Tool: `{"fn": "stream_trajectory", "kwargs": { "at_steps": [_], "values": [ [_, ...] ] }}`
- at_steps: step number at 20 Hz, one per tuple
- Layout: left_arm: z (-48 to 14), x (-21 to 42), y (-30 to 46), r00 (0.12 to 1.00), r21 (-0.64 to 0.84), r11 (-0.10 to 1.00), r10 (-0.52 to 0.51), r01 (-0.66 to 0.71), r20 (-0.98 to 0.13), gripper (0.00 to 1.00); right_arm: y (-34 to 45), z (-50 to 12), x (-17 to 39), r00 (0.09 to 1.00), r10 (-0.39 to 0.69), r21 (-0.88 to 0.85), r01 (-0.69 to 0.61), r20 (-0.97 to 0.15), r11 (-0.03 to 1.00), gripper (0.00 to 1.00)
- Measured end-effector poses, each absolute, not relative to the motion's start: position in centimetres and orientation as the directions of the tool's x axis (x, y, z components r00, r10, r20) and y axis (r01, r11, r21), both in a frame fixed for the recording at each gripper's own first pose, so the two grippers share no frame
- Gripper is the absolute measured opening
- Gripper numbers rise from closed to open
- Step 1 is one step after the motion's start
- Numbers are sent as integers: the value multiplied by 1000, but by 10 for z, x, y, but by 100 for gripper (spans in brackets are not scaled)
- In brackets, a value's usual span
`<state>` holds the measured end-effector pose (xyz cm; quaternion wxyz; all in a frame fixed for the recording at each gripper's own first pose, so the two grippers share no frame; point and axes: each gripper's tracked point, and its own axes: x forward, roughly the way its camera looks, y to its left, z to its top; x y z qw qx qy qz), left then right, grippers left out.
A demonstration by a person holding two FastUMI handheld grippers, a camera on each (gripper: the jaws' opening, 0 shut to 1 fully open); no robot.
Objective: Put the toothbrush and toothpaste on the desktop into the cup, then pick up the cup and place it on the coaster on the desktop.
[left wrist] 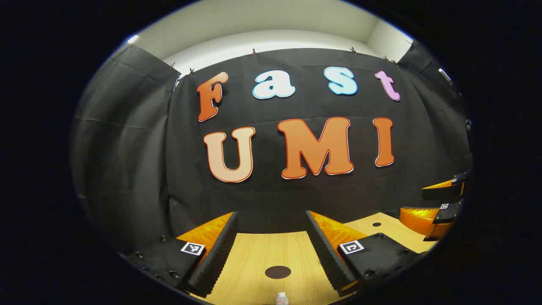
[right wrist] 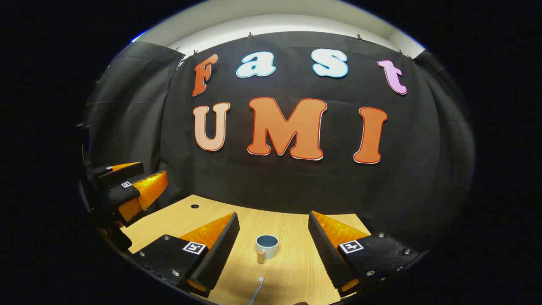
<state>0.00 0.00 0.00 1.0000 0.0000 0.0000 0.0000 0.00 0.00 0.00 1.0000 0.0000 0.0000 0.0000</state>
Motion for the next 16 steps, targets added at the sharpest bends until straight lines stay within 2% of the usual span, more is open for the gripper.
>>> {"fn": "stream_trajectory", "kwargs": {
  "at_steps": [9,16],
  "values": [
    [1,2,1,1000,-1,1000,5,-5,19,99,-10,-19,7,998,-16,0,16,-65,1000,99],
    [2,2,-13,1000,18,1000,13,-13,20,99,-6,-61,19,979,34,-14,-38,-202,999,99]
  ]
}}
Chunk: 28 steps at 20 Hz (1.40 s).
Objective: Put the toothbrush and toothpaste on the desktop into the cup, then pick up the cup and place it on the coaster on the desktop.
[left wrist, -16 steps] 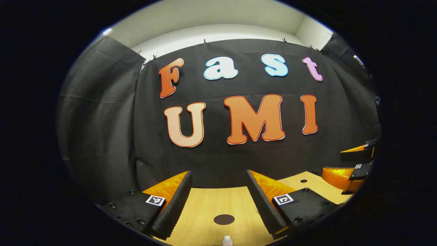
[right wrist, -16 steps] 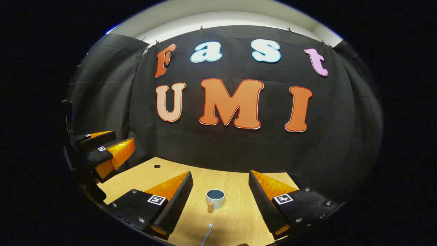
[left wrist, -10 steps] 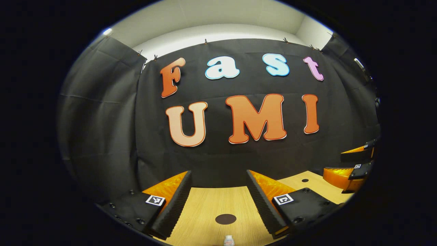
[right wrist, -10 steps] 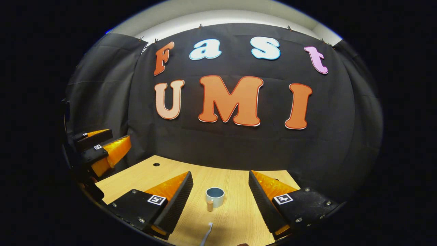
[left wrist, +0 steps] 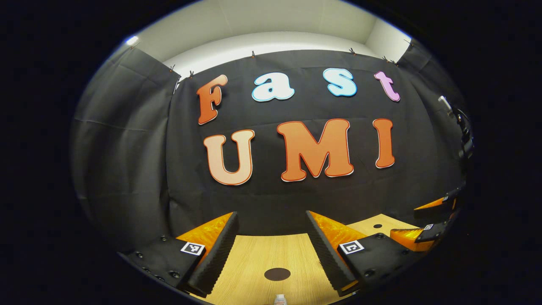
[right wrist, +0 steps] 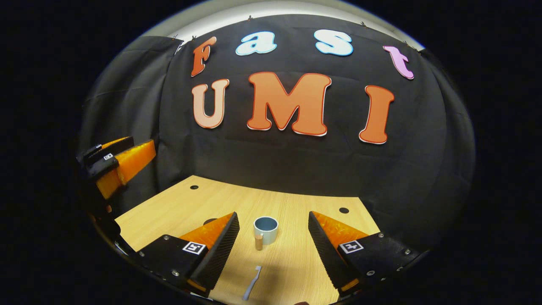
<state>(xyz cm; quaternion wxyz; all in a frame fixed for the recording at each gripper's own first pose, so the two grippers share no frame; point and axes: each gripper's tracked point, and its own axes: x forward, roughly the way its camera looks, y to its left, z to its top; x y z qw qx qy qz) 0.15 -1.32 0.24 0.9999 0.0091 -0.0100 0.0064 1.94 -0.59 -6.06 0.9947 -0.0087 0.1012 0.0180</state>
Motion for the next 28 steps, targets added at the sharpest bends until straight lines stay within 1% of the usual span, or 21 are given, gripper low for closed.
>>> {"fn": "stream_trajectory", "kwargs": {
  "at_steps": [4,7,10,14,16,17,20,22,26,27,28],
  "values": [
    [2,-4,-21,999,41,998,38,-39,14,100,-4,-98,22,942,79,6,-81,-327,997,99],
    [-3,-16,-25,997,62,995,75,-75,-5,100,-2,-137,17,884,112,30,-111,-453,993,98],
    [-3,-22,-25,996,77,994,85,-83,-14,100,6,-164,15,828,141,55,-133,-543,990,98],
    [-16,-23,-14,994,85,992,102,-98,-45,100,14,-201,10,755,137,46,-140,-641,989,95],
    [-28,-20,-7,993,88,992,102,-95,-67,100,20,-224,9,701,130,40,-143,-702,989,94],
    [-37,-17,-5,992,94,991,99,-91,-85,100,23,-235,9,680,126,42,-138,-722,990,92],
    [-55,-9,-1,991,106,992,76,-63,-114,100,27,-265,10,611,103,35,-121,-785,992,90],
    [-73,1,-2,987,93,995,50,-36,-150,100,31,-286,6,555,99,43,-113,-826,993,86],
    [-107,24,-6,976,82,996,-2,21,-219,100,32,-328,1,433,64,29,-86,-899,996,76],
    [-111,28,-7,973,75,997,-15,33,-230,100,34,-333,1,415,56,24,-83,-908,996,68],
    [-114,32,-9,970,70,997,-27,45,-240,100,35,-337,2,399,51,18,-84,-915,996,71]
  ]
}}
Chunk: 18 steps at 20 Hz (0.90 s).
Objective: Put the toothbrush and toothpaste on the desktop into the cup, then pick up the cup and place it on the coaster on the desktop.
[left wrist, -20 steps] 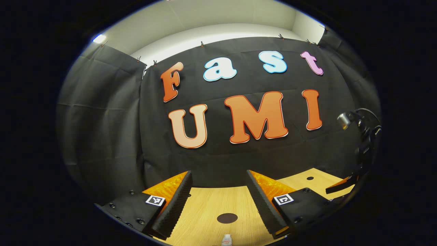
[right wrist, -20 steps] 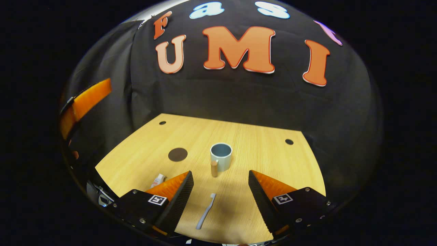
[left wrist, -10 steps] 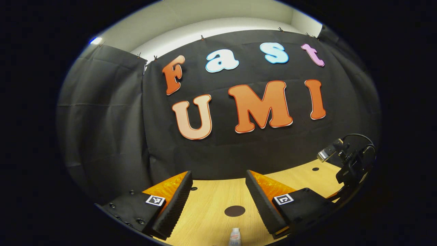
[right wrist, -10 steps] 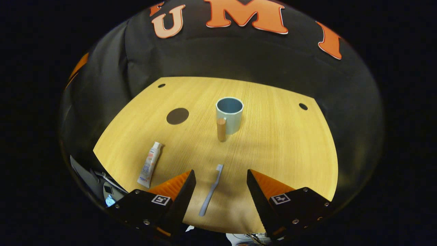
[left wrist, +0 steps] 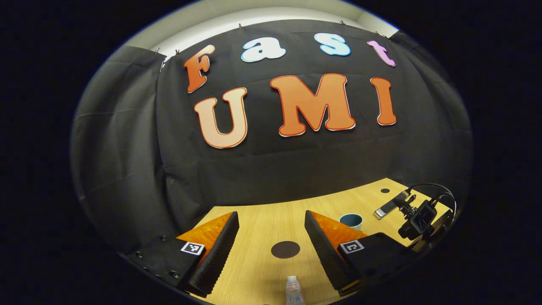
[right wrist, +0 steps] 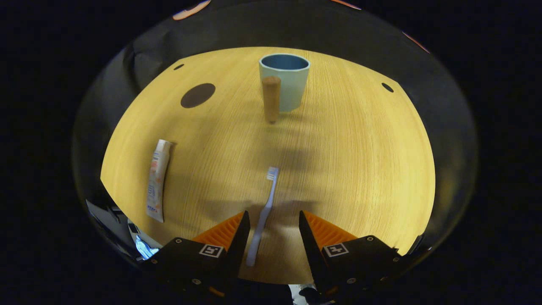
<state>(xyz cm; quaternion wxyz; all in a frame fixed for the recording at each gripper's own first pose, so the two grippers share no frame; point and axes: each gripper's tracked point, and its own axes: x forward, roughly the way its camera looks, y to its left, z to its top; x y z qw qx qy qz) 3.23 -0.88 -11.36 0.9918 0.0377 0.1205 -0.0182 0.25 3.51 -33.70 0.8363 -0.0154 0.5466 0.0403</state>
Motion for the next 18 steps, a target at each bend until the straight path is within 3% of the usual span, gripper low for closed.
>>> {"fn": "stream_trajectory", "kwargs": {
  "at_steps": [5,7,8,12,18],
  "values": [
    [-131,45,-18,952,48,995,-68,86,-297,100,38,-355,5,320,16,-1,-53,-947,999,59],
    [-134,47,-20,947,49,994,-77,97,-311,100,40,-361,5,294,15,5,-35,-956,999,50],
    [-138,48,-19,944,51,994,-78,100,-320,100,39,-363,4,269,14,5,-31,-963,1000,40],
    [-154,47,-17,916,50,993,-75,103,-393,100,43,-364,4,220,25,31,21,-975,999,16],
    [-185,35,-20,852,24,991,-100,130,-514,100,51,-362,-3,217,104,123,73,-971,990,6]
  ]
}}
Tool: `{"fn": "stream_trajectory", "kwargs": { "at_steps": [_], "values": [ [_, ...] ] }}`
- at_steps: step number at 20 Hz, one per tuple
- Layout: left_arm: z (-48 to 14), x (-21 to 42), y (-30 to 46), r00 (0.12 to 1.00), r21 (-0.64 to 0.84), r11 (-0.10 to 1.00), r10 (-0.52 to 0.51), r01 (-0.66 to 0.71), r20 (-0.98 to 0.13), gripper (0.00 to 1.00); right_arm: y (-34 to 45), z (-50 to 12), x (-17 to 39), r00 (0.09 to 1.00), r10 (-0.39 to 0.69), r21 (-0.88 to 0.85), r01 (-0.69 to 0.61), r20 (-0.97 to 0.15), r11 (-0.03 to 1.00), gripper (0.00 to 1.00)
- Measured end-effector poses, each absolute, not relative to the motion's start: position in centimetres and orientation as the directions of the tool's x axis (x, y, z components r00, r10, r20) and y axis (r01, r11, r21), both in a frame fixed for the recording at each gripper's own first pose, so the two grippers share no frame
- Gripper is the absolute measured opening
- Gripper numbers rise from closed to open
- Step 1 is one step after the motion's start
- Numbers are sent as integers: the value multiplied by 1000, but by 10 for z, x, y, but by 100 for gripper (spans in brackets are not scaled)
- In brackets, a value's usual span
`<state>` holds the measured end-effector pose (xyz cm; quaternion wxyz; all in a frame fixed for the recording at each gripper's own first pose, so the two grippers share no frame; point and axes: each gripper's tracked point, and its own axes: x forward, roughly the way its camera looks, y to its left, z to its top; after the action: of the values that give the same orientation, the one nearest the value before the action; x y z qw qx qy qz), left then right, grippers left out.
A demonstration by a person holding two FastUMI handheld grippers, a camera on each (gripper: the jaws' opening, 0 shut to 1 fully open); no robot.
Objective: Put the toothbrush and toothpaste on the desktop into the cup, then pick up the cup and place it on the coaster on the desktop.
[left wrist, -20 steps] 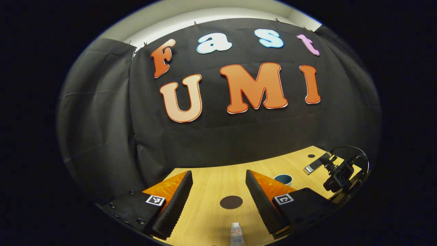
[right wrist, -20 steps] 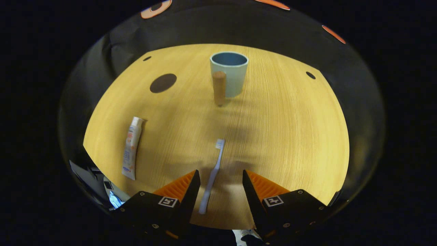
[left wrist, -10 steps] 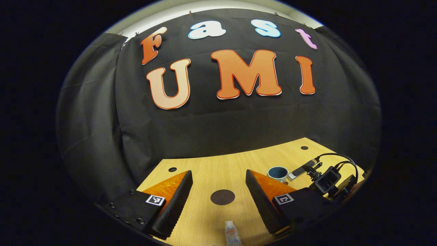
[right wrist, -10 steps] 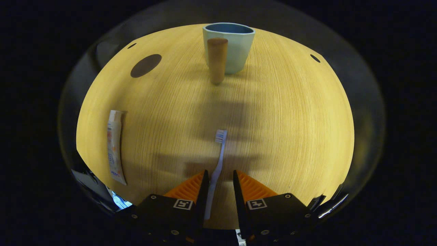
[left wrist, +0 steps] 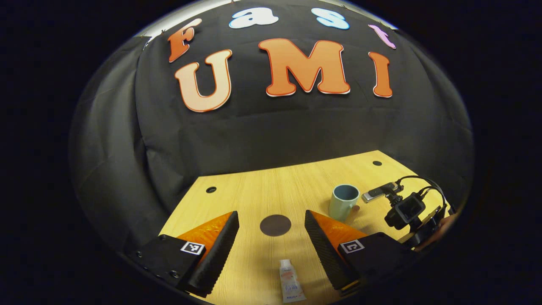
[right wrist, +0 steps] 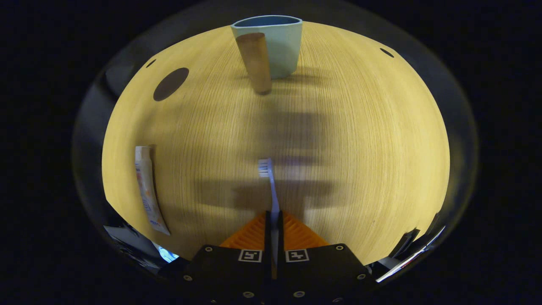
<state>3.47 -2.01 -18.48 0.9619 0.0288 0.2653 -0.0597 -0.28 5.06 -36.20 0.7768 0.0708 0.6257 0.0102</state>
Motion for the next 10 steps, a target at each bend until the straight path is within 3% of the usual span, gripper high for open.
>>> {"fn": "stream_trajectory", "kwargs": {
  "at_steps": [3,10],
  "values": [
    [-209,24,-26,796,-22,989,-129,144,-592,100,49,-355,-2,251,117,139,72,-961,988,6],
    [-309,-37,-27,436,-150,987,-160,58,-886,100,30,-316,-3,355,119,158,83,-927,984,5]
  ]
}}
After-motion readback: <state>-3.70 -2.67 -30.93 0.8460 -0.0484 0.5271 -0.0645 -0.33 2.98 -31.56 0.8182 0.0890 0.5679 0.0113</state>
